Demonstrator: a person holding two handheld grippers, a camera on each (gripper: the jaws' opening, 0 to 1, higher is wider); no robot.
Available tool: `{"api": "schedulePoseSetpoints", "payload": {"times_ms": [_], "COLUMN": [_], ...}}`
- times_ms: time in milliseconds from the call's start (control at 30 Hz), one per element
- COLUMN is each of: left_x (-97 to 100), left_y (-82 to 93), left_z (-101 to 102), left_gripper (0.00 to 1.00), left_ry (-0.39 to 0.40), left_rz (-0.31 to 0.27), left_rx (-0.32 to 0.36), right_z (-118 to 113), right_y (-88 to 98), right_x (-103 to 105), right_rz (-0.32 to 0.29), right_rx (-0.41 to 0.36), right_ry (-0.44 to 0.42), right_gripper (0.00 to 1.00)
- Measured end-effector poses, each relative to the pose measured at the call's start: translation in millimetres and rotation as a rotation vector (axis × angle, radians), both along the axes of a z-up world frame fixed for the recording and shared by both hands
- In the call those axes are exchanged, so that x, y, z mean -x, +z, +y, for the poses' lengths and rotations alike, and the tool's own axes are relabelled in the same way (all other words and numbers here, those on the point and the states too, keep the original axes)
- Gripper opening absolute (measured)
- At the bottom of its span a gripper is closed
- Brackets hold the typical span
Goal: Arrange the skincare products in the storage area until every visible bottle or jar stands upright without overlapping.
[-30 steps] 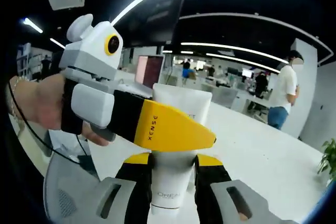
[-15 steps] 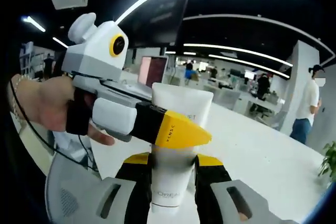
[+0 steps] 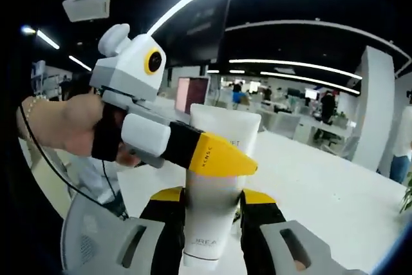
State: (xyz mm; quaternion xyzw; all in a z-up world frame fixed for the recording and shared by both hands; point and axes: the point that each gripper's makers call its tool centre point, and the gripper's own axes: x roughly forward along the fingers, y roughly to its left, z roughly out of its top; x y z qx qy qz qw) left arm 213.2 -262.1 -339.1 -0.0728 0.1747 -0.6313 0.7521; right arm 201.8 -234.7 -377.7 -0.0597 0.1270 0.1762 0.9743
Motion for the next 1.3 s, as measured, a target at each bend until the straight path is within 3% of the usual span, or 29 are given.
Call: {"api": "schedulePoseSetpoints", "payload": {"times_ms": [133,333,567,833,1000,1300], "left_x": [16.5,47.1,75.3,95.1,100.3,98.4], "left_y": [6.4,24.2,30.7,47.0,46.2,45.2], "left_z": [0,1,3,-1,-1,0], "left_gripper": [0.05,0.05,0.05,0.05,0.05,0.05], "left_ry": [-0.115,-0.268,-0.467,-0.545,-0.573,-0.586], "left_rz": [-0.035,-0.082,-0.158,-0.146,-0.175,-0.167], "left_rx": [-0.013,-0.023,-0.060,0.002,-0.025,-0.024], "right_z": [7,11,12,23,25,22], "right_y": [8.4,22.9,35.3,37.4,37.3,36.4], "right_x": [11,33,56,66,65,63], "right_rz": [0.007,-0.016,-0.008,0.000,-0.003,-0.018], "right_rx": [-0.089,-0.117,-0.188,-0.156,-0.156,-0.152], "right_ry": [0.103,0.274,0.461,0.559,0.575,0.572], "right_gripper": [0.25,0.23,0.15,0.14,0.13,0.10]}}
